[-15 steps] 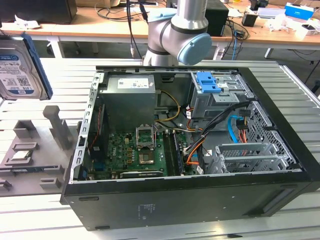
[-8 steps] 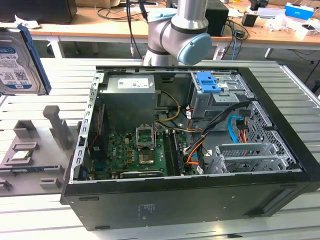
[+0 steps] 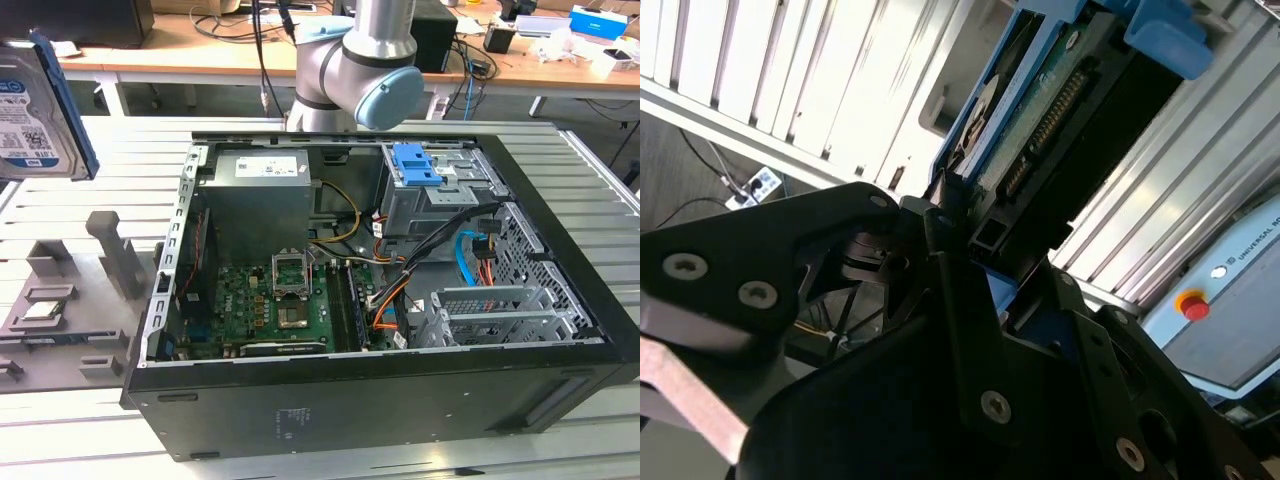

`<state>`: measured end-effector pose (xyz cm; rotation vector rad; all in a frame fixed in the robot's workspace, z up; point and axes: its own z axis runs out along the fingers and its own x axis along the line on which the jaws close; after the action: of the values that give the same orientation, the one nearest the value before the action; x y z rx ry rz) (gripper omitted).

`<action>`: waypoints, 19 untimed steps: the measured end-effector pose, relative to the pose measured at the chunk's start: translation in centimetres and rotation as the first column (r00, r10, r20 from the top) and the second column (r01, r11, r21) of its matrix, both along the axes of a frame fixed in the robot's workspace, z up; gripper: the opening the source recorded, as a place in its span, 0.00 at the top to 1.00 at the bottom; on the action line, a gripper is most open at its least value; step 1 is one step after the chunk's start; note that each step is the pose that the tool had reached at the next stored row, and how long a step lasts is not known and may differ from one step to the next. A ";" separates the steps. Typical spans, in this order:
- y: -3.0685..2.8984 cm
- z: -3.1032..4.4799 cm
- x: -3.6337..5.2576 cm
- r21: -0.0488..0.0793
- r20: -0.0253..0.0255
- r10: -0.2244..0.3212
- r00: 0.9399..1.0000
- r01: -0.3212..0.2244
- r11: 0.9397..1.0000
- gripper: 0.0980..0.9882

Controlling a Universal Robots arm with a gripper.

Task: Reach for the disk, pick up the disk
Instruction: 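Pick up the disk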

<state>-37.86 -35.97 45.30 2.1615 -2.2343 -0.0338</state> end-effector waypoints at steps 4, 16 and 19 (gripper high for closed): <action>0.01 0.58 0.02 0.000 0.000 0.000 1.000 0.000 1.000 0.70; 0.14 5.48 0.10 0.000 0.000 0.000 1.000 0.000 1.000 0.70; 0.14 5.48 0.10 0.000 0.000 0.000 1.000 0.000 1.000 0.70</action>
<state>-37.77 -35.83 50.79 2.1614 -2.2344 -0.0338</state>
